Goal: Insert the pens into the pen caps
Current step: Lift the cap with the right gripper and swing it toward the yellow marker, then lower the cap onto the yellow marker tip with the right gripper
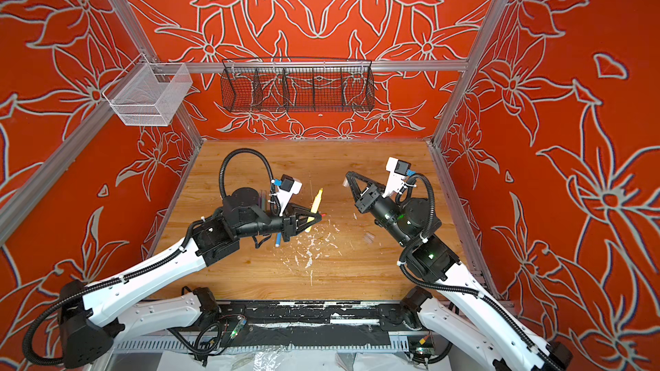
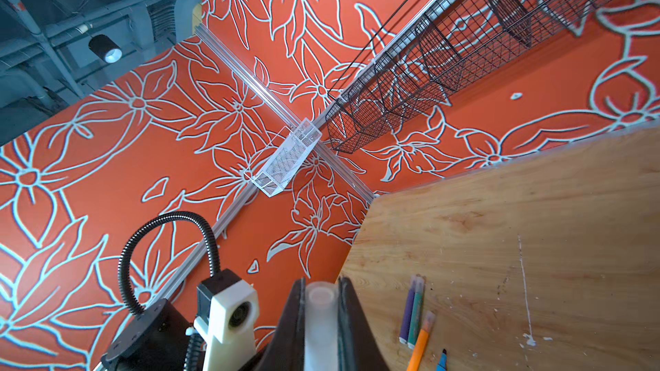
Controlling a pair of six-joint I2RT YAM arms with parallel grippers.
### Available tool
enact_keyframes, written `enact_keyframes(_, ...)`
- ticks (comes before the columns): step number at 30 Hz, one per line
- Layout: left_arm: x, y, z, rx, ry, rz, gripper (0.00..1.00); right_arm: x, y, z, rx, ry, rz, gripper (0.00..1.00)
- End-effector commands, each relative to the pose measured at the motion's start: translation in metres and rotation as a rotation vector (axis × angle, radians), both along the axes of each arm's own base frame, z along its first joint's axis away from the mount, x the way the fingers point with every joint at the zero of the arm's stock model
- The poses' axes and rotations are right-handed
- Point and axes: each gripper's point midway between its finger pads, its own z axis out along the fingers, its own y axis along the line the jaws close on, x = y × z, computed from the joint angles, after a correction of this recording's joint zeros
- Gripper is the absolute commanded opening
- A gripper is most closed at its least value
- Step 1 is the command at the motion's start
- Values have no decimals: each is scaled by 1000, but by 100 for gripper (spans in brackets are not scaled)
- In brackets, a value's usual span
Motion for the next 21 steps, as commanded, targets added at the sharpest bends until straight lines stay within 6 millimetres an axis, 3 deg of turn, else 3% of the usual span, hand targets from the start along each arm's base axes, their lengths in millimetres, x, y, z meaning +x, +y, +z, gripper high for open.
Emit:
enact_keyframes(1, -8, -14, 22, -67, -32, -53, 0, -10, 1, 37, 109, -86, 49, 0)
enact_keyframes(8, -11, -27, 19, -66, -17, -79, 0, -3, 8, 24, 124, -58, 55, 0)
enact_keyframes(17, -8, -17, 20, -64, -50, -25, 0, -2, 19, 0, 131, -22, 96, 0)
enact_keyframes(21, -8, -19, 19, -60, -45, -34, 0, -7, 29, -1, 132, -30, 137, 0)
